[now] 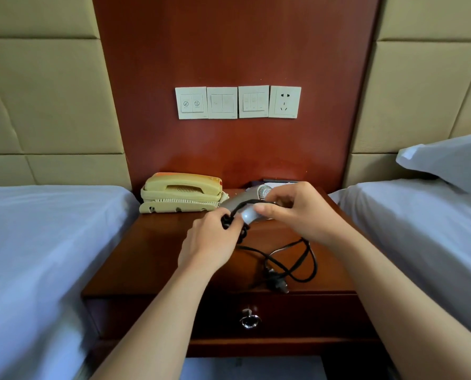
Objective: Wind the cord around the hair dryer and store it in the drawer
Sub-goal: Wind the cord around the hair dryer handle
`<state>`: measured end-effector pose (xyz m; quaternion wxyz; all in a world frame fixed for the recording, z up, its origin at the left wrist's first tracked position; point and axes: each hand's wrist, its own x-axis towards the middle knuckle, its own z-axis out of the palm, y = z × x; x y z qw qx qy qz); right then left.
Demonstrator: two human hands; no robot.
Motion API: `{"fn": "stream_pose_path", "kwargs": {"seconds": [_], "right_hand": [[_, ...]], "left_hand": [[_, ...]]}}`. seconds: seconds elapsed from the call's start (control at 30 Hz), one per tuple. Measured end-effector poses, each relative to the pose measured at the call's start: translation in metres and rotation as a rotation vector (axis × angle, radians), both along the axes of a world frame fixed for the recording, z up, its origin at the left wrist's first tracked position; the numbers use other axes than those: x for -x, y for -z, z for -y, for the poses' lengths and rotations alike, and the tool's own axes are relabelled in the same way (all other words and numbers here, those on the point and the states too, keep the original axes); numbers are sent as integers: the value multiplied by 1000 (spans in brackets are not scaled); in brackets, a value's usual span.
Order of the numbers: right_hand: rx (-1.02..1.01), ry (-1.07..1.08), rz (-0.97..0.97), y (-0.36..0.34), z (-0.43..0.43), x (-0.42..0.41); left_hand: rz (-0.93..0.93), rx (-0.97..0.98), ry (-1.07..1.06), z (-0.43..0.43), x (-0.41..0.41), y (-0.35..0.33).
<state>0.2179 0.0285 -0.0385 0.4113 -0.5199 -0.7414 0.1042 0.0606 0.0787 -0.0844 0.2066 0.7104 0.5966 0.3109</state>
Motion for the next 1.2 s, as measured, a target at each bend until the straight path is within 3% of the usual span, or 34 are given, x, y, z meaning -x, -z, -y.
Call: {"fn": "stream_pose_path", "kwargs": {"seconds": [0.1,0.3,0.67,0.93,1.2], "right_hand": [[60,44,-18,3,-5,-13],[99,109,148,10,-11,-32],[-52,246,227,21,-23,-48],[-346,503,272,16,-32,-42],[-367,715,322,17,-43,-31]], "left_hand": [[3,-20,36,-3,5,-1],[45,-14,57,-5,19,-3],[133,15,76,-13,40,-8],[52,49,118,-11,46,-6],[59,62,220,-1,43,-10]]}}
